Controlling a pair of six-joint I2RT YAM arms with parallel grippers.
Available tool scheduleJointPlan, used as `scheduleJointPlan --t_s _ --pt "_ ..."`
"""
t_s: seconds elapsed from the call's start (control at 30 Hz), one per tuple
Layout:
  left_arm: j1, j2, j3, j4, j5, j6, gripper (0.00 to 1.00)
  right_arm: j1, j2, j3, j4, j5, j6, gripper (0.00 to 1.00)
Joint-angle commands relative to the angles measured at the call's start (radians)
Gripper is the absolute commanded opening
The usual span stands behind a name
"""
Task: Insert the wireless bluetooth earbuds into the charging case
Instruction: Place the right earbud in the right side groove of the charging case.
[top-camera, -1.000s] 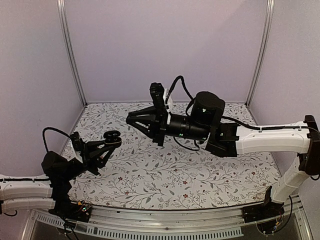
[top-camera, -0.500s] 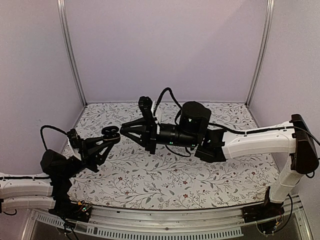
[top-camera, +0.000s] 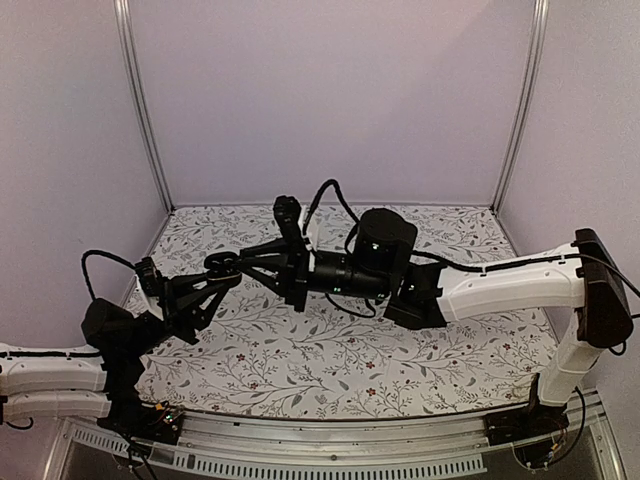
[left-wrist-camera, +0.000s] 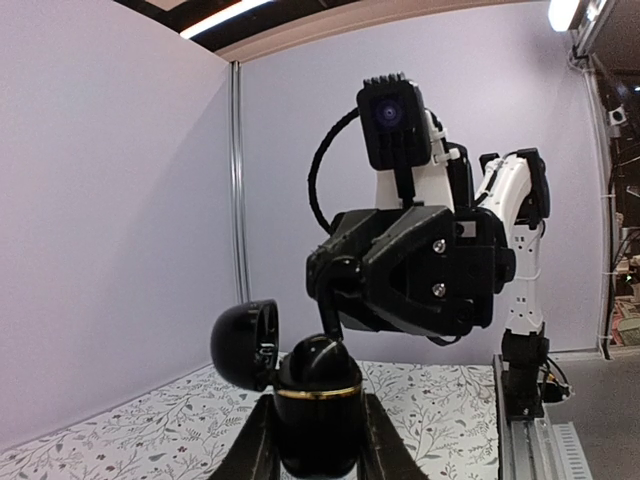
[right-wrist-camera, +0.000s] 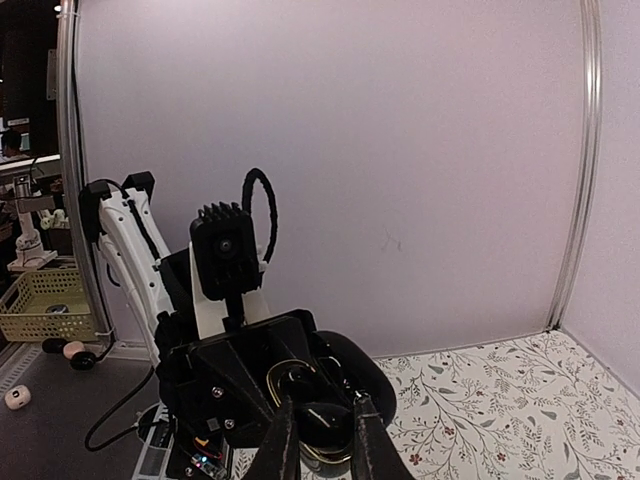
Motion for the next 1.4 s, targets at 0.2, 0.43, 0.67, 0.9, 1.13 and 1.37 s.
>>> scheduleJointPlan --t_s 0.2,0.43,0.67,0.9,1.13,1.37 --pt "-0.007 -0.001 0.028 0.025 0.009 -0.004 0.0 0.03 0.048 0.055 -0.014 0.074 -0.088 0.07" --pt "-0.01 -0.011 0.025 0.022 0.003 -0.003 0.0 0.046 0.058 0.066 -0.038 0.145 -0.127 0.07" --pt "-0.01 -0.024 0.024 0.015 -0.006 -0.002 0.0 0.051 0.054 0.062 -0.043 0.213 -0.145 0.07" --pt "-0.011 -0.029 0.022 0.013 -0.008 -0.002 0.0 0.051 0.048 0.054 -0.05 0.24 -0.15 0.07" --pt "-0.01 -0.029 0.023 0.011 -0.008 -0.001 0.0 0.053 0.049 0.063 -0.071 0.267 -0.161 0.07" --pt "-0.011 -0.029 0.024 0.01 -0.01 -0.002 0.0 0.055 0.071 0.093 -0.122 0.215 -0.15 0.13"
